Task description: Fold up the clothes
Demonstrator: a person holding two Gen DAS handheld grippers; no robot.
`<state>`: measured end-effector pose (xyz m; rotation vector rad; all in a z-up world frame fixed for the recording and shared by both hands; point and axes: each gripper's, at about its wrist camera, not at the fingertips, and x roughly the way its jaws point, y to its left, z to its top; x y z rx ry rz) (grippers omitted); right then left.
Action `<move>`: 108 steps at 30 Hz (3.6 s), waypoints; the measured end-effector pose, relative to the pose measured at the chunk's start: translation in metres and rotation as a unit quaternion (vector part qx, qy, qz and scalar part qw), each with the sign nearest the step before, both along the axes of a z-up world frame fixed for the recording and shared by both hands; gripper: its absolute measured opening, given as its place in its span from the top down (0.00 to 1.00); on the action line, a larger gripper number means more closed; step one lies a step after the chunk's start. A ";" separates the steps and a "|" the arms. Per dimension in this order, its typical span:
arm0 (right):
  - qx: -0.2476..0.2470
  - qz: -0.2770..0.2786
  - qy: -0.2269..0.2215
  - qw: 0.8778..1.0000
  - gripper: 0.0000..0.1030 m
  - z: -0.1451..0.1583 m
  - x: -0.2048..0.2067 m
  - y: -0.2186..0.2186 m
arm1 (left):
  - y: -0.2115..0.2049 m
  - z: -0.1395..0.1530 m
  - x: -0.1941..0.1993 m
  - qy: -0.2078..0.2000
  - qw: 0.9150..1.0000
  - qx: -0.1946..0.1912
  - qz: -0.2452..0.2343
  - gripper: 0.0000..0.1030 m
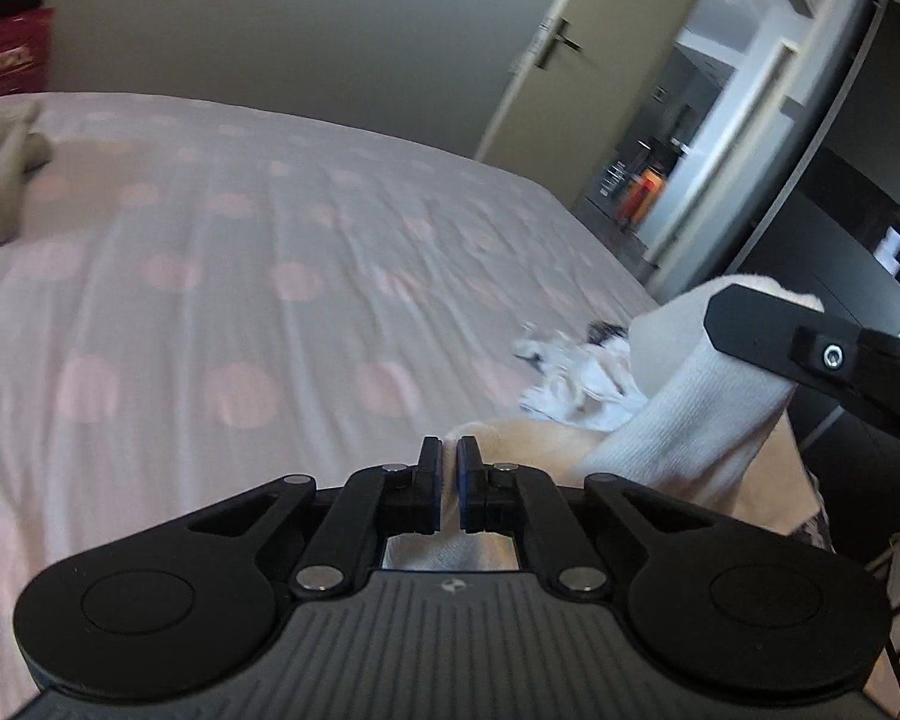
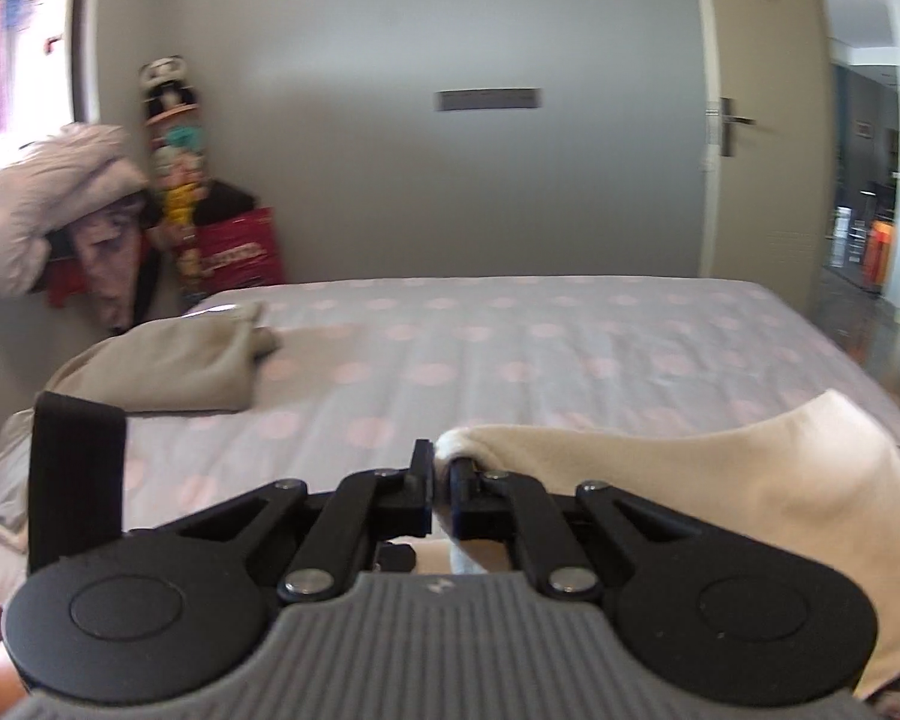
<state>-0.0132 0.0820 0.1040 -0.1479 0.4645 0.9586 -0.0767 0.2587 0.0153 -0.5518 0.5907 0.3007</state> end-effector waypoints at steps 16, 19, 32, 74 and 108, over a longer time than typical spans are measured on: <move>-0.048 0.128 0.033 0.990 0.94 -0.047 -0.092 0.164 | 0.137 -0.029 -0.135 0.018 0.977 -0.001 0.212 0.97; -0.078 0.087 0.038 0.992 0.94 -0.072 -0.067 0.162 | 0.129 -0.042 -0.133 0.040 0.980 0.020 0.196 0.97; -0.167 -0.002 0.092 0.982 0.77 -0.158 0.012 0.149 | 0.128 -0.090 -0.095 0.116 0.981 0.033 0.153 0.71; -0.130 0.095 0.167 0.973 0.42 -0.170 -0.053 0.169 | 0.089 -0.062 -0.114 0.211 0.962 0.166 -0.057 0.46; -0.170 -0.123 0.046 0.977 0.91 -0.117 0.060 0.006 | 0.110 -0.042 -0.088 0.150 0.980 0.131 -0.023 0.99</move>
